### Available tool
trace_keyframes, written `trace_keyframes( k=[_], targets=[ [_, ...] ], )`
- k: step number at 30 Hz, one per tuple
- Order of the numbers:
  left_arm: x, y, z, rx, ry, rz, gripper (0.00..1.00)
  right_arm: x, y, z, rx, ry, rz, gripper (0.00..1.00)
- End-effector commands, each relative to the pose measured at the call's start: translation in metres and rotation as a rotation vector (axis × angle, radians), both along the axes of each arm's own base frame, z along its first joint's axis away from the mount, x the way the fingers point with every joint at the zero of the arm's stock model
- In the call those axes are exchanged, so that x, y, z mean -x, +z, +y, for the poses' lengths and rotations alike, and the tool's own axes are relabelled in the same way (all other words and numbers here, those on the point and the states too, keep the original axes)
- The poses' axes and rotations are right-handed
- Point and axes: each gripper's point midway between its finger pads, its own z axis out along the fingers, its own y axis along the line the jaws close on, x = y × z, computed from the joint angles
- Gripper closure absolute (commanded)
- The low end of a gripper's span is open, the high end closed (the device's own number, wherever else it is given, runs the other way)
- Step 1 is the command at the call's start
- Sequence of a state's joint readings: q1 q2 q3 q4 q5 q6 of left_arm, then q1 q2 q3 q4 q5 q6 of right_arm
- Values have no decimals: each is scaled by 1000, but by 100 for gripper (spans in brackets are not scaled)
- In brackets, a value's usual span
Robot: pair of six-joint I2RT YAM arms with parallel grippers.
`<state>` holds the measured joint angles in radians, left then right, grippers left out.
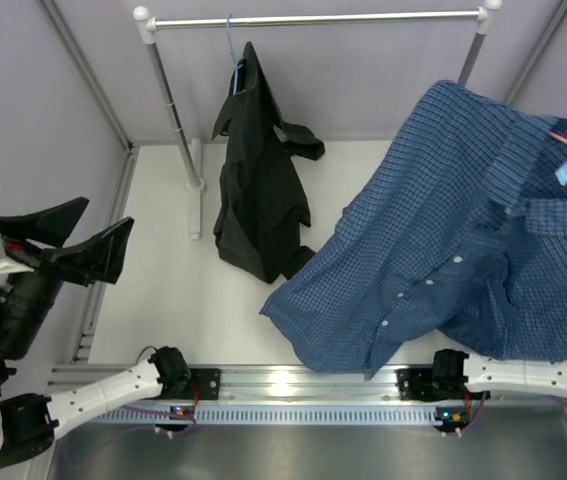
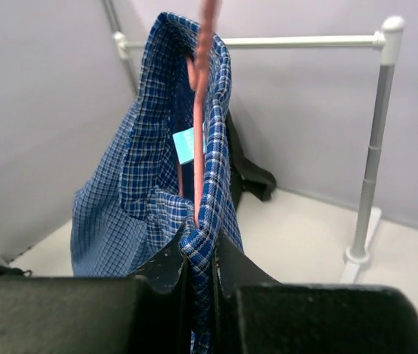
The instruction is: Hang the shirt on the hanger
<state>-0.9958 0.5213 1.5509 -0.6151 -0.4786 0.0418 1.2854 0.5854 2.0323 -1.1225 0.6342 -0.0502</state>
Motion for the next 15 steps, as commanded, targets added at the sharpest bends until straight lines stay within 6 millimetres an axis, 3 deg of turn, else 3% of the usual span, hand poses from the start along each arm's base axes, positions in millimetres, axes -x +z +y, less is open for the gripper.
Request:
trace_keyframes(
  k=[1, 2, 3, 5, 6, 7, 12, 15],
  targets=[
    [-34, -58, -23, -156, 103, 179, 2, -56, -22, 80, 251, -209, 161, 100],
    [-41, -69, -32, -167, 110, 213, 2, -61, -21, 86, 254, -241, 173, 100],
    [-45, -79, -39, -191, 110, 235, 2, -61, -17, 105, 238, -212, 185, 100],
    [-57, -105, -56, -258, 120, 284, 2, -69, -11, 94, 187, -323, 207, 100],
    [-65, -116, -61, -289, 152, 309, 2, -66, -7, 102, 138, -263, 225, 100],
    [-72, -127, -68, -319, 169, 319, 2, -68, -6, 99, 114, -276, 236, 100],
    [-89, -149, -87, -350, 189, 317, 2, -60, -20, 123, 95, -150, 228, 100],
    [-93, -158, -96, -376, 181, 329, 2, -59, -20, 124, 107, -171, 215, 100]
  ],
)
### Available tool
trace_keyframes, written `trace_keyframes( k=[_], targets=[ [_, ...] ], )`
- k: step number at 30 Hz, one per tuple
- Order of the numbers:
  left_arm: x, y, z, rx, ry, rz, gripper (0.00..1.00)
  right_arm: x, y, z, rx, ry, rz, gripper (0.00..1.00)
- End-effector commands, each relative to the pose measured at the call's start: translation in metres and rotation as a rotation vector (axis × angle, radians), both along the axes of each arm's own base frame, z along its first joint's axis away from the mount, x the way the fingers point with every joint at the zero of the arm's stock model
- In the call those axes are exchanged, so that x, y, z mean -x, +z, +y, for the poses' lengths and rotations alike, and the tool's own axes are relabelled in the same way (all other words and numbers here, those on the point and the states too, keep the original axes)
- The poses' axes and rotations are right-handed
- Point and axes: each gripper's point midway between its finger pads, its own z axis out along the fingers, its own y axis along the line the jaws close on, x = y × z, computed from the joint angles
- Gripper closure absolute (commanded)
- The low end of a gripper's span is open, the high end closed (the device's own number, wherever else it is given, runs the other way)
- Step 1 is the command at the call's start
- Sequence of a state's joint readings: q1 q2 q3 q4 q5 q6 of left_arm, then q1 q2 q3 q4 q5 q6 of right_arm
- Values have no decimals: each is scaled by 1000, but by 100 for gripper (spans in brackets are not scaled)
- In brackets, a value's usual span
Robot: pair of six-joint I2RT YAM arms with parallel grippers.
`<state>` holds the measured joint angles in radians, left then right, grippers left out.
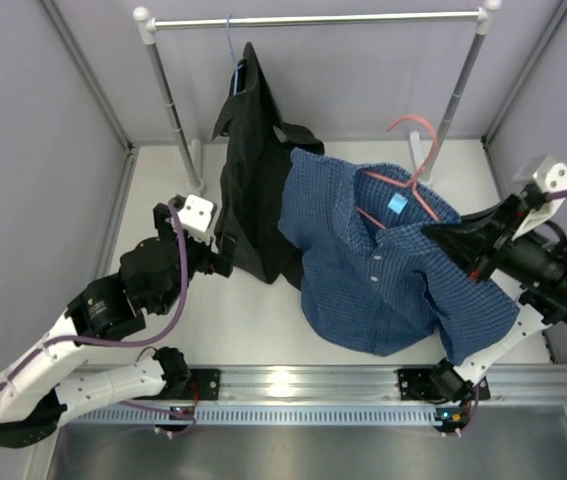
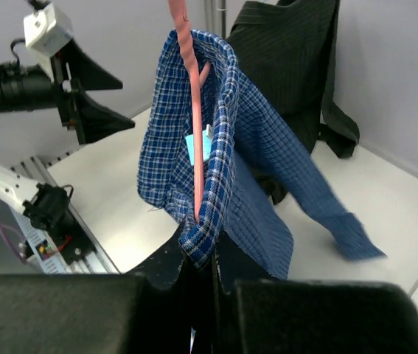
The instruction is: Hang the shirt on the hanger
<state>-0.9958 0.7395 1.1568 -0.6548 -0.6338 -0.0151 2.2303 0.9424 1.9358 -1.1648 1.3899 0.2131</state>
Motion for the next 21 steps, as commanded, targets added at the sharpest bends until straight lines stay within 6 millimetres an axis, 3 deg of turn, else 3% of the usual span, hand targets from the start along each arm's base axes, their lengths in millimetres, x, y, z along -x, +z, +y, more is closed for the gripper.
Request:
trace_keyframes(
  k=[1, 5, 9, 10, 11, 12, 13, 14, 15, 16, 17, 18, 19, 20, 21],
  targets=[
    [-4, 26, 3, 93, 31, -74, 2, -54, 14, -65, -125, -395, 28, 100],
    [-2, 27, 9, 99, 46, -79, 2, -54, 21, -71, -70, -521, -25, 100],
    [1, 29, 15, 88, 39, -99, 2, -54, 32, -63, 78, -792, -123, 100],
    [1, 28, 14, 87, 38, -97, 2, -57, 31, -54, 124, -806, -133, 100],
    [1, 27, 13, 87, 32, -96, 2, -72, 26, -47, 213, -939, -152, 100],
    [0, 27, 10, 90, 27, -99, 2, -84, 16, -28, 291, -892, -145, 100],
    [-1, 22, 8, 80, 24, -94, 2, -99, 6, -20, 337, -898, -125, 100],
    [-2, 20, 5, 78, 18, -91, 2, -126, -9, -26, 364, -967, -70, 100],
    [-2, 19, 3, 82, 12, -88, 2, -140, -21, -11, 337, -880, -12, 100],
    [-3, 17, 1, 81, 5, -84, 2, -151, -25, -15, 310, -881, 8, 100],
    [-3, 14, -2, 76, -4, -78, 2, -162, -36, -38, 310, -913, 20, 100],
    [-3, 12, -3, 73, -12, -77, 2, -168, -37, -24, 244, -799, 28, 100],
    [-3, 12, -5, 78, -17, -81, 2, -174, -24, -20, 141, -766, 2, 100],
    [-3, 8, -5, 70, -19, -80, 2, -182, -24, -31, 117, -763, 0, 100],
    [-4, 8, -6, 68, -23, -82, 2, -185, -20, -26, 98, -719, -2, 100]
  ],
)
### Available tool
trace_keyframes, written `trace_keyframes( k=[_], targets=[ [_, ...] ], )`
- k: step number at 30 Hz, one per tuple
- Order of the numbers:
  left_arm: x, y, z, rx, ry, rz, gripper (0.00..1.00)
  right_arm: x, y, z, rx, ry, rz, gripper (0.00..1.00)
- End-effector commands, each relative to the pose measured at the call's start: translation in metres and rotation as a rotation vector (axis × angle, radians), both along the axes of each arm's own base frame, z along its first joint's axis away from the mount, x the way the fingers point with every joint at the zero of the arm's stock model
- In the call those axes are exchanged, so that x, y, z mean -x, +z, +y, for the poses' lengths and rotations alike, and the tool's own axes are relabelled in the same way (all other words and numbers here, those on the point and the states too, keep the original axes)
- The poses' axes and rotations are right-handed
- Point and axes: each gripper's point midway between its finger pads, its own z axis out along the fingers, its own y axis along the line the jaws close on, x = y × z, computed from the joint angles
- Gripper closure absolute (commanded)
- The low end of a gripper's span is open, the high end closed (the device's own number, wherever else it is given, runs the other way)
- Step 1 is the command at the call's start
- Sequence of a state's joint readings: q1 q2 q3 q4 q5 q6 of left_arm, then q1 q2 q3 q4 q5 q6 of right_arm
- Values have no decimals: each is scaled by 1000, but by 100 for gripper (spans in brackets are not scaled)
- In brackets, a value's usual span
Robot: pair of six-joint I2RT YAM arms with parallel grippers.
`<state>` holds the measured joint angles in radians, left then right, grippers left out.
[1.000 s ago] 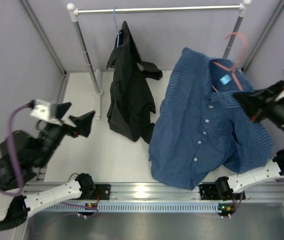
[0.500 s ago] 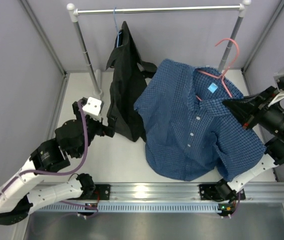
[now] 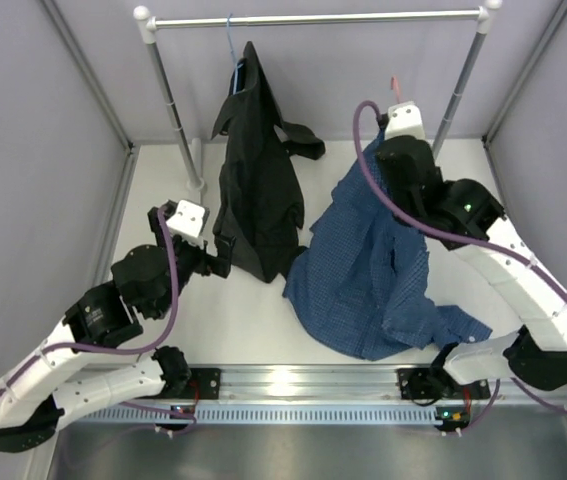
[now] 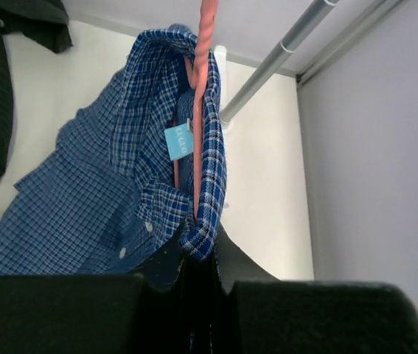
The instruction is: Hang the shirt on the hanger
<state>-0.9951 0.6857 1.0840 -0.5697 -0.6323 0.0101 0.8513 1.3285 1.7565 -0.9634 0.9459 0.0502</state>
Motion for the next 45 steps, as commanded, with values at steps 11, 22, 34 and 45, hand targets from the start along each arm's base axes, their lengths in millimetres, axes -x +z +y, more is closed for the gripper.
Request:
trace_keyframes(
  k=[11, 22, 34, 45],
  targets=[
    [-22, 13, 34, 182, 57, -50, 2, -65, 146, -7, -407, 352, -306, 100],
    [-34, 4, 80, 204, 246, -62, 2, -146, 135, -1, -437, 240, -322, 100],
    [-32, 2, 88, 213, 287, -70, 2, -193, 68, -7, -454, 96, -258, 100],
    [-60, -18, 125, 271, 463, 9, 2, -188, 45, -21, -454, 6, -315, 100]
  ],
)
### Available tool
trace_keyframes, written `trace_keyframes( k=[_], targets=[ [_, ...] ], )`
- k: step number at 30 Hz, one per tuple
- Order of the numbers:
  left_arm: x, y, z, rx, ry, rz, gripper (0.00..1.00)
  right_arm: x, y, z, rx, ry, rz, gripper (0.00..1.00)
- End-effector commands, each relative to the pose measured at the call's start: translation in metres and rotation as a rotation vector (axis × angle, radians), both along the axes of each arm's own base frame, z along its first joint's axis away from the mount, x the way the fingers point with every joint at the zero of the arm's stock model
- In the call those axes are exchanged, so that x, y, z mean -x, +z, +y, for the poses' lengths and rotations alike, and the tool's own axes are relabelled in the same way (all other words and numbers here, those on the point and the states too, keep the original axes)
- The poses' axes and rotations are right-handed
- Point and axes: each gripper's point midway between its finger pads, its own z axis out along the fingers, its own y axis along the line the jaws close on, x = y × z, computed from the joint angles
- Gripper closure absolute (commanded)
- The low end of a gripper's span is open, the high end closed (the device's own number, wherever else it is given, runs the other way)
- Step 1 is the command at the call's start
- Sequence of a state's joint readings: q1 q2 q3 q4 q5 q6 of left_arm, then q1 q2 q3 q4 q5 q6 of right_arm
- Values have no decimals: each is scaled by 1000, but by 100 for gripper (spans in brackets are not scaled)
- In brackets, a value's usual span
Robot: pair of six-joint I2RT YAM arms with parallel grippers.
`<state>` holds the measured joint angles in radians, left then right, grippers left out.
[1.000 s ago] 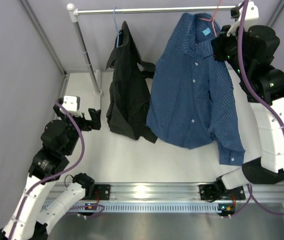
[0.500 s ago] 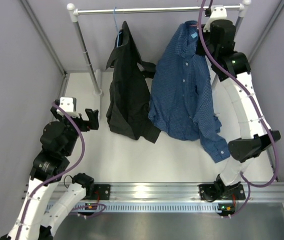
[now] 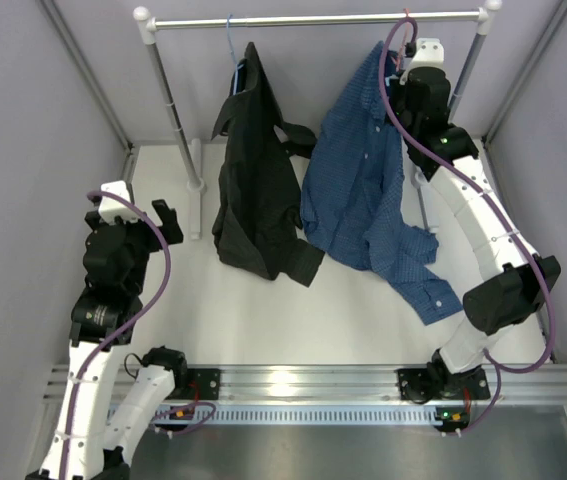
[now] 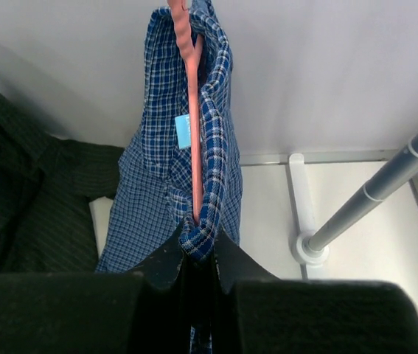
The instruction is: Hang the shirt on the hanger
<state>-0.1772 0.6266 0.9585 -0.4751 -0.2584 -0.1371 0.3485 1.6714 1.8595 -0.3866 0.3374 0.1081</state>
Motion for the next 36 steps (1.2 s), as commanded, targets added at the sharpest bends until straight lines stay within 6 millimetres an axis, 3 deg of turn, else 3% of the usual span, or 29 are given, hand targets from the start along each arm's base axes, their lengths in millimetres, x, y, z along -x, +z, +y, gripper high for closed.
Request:
trace_keyframes(
  k=[1, 9, 14, 20, 25, 26, 28, 32, 33, 35, 36],
  targets=[
    [-13, 4, 1, 64, 1, -28, 2, 9, 51, -21, -47, -101, -151, 100],
    [-19, -2, 8, 85, 12, -12, 2, 8, 53, -23, -42, -117, -137, 92],
    [-21, -6, 23, 90, 82, -2, 2, 5, 52, -31, -12, -233, -120, 94],
    [-24, -10, 20, 99, 69, 10, 2, 7, 53, -30, 17, -304, -124, 96],
    [-24, -10, 19, 101, 61, 7, 2, 7, 51, -21, 1, -255, -118, 92],
    [-24, -11, 22, 98, 72, 9, 2, 6, 49, -17, -3, -227, -116, 89],
    [-25, -13, 25, 99, 80, 14, 2, 9, 49, -14, -13, -205, -113, 72],
    [-24, -12, 27, 99, 91, 12, 2, 17, 52, -8, -15, -140, -118, 57],
    [-24, -14, 27, 101, 93, 16, 2, 19, 53, -6, -12, -121, -118, 45],
    [-24, -13, 27, 102, 91, 13, 2, 31, 61, -6, -4, -82, -129, 31],
    [-23, -14, 28, 100, 96, 15, 2, 34, 55, -7, 12, -71, -118, 11]
  ],
)
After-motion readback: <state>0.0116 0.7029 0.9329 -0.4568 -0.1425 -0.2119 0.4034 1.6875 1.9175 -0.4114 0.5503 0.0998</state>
